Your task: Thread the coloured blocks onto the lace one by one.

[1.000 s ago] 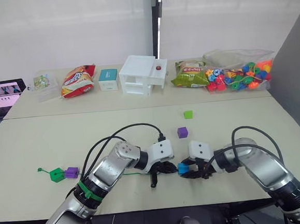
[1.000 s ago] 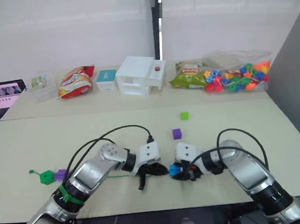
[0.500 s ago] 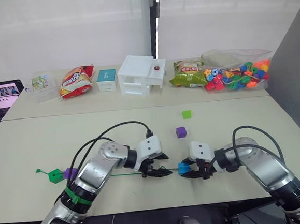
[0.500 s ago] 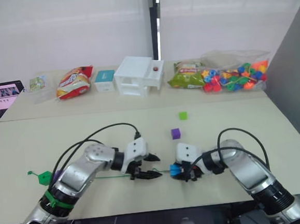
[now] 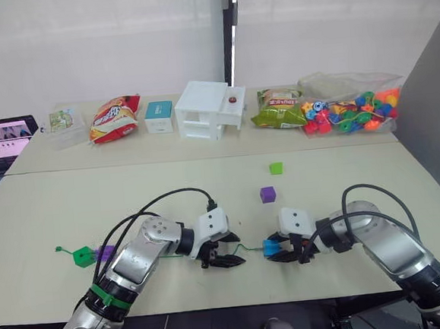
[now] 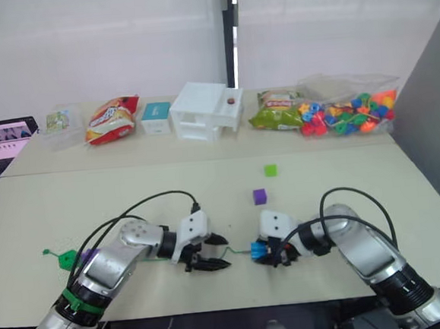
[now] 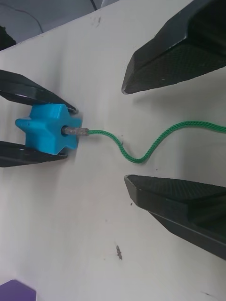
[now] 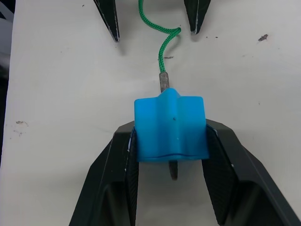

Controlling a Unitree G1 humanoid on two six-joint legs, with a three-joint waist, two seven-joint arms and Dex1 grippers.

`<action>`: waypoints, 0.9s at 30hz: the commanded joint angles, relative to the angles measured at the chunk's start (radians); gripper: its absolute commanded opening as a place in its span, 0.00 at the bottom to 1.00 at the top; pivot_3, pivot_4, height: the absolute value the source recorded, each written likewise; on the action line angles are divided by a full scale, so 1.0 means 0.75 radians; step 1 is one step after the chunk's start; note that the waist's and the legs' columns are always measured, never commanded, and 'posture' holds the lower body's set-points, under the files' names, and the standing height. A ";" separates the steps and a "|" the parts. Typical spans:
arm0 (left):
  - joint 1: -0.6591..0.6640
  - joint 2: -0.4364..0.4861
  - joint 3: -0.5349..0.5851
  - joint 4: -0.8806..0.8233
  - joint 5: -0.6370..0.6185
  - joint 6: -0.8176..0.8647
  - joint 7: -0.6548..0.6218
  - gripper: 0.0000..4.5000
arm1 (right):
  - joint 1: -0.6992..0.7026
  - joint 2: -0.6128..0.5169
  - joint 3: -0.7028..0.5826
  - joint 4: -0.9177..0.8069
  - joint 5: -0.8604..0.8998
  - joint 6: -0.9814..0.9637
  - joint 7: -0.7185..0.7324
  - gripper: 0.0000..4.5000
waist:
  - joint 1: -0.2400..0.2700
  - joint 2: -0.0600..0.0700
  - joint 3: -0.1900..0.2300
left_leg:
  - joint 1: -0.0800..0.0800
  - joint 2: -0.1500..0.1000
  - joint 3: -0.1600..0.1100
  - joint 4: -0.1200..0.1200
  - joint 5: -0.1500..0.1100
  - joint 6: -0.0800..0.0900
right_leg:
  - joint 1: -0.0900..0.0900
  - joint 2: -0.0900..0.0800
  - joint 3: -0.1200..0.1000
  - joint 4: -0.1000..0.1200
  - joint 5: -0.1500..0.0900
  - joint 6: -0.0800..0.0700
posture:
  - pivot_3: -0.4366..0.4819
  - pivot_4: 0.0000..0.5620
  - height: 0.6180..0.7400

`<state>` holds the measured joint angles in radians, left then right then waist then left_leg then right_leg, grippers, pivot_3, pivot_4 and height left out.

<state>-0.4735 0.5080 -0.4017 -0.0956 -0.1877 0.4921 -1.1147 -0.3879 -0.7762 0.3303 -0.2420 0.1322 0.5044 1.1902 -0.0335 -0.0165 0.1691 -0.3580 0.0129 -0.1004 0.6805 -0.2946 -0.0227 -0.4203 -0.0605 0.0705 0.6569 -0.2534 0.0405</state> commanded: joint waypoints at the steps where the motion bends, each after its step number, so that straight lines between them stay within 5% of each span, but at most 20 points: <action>1: -0.019 -0.020 -0.018 0.022 0.028 -0.033 0.020 0.52 | -0.007 -0.024 -0.008 -0.040 0.004 0.014 0.006 0.30 | 0.000 0.000 0.000 | 0.000 0.000 0.000 0.000 0.000 0.000 | 0.000 0.000 0.000 0.000 0.000 0.000 | 0.48 0.27 1.00; 8: -0.004 -0.033 -0.035 0.040 0.048 -0.051 0.017 0.02 | -0.002 -0.028 -0.012 -0.059 0.013 0.025 -0.001 0.30 | 0.000 0.000 0.000 | 0.000 0.000 0.000 0.000 0.000 0.000 | 0.000 0.000 0.000 0.000 0.000 0.000 | 0.48 0.27 1.00; 27: -0.056 -0.189 -0.076 -0.011 0.032 0.020 0.081 0.01 | -0.001 -0.024 0.004 -0.062 0.012 0.037 -0.018 0.30 | 0.000 0.000 0.000 | 0.000 0.000 0.000 0.000 0.000 0.000 | 0.000 0.000 0.000 0.000 0.000 0.000 | 0.48 0.27 1.00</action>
<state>-0.5009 0.3787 -0.4557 -0.0668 -0.1572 0.5053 -1.0595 -0.3858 -0.7910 0.3377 -0.2668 0.1388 0.5321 1.1775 -0.0339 -0.0166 0.1691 -0.3578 0.0129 -0.1004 0.6805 -0.2946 -0.0227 -0.4201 -0.0604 0.0705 0.6569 -0.2534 0.0405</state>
